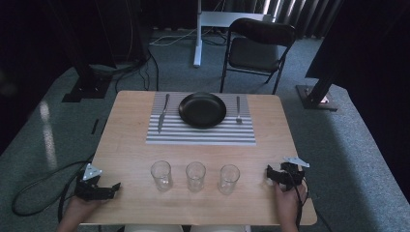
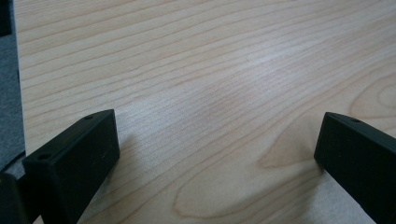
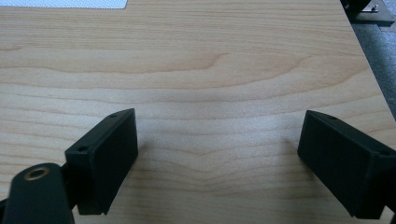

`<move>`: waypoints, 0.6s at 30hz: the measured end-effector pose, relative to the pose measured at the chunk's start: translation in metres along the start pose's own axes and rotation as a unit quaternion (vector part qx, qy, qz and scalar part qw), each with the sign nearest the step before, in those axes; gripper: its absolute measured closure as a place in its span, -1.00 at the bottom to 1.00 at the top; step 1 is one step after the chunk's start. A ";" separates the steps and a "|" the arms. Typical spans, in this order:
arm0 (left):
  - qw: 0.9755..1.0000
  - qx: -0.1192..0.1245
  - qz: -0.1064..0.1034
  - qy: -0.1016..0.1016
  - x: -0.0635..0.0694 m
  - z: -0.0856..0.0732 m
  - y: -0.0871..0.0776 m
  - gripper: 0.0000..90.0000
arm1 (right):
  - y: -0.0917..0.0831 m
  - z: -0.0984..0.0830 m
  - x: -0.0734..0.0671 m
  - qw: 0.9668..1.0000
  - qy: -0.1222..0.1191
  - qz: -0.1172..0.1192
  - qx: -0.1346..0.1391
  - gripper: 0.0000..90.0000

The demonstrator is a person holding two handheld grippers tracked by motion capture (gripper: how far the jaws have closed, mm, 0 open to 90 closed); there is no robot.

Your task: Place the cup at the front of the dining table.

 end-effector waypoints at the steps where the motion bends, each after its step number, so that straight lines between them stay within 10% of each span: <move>1: 1.000 0.002 -0.005 0.005 0.000 0.000 0.000 -0.99 | 0.000 0.000 0.000 1.000 0.000 0.000 0.000 -0.74; 18: 0.999 0.000 -0.028 0.045 0.011 0.000 -0.005 -0.90 | 0.000 0.000 0.000 1.000 0.000 0.000 0.000 -0.74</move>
Point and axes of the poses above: each handheld gripper's, and its own axes: y roughly forward along the jaws, z roughly out of its top, x roughly to its right, the point moved 7 cm from there along y, roughly forward along the jaws, and after that the axes turned 2 degrees about z, right-handed, at the moved point
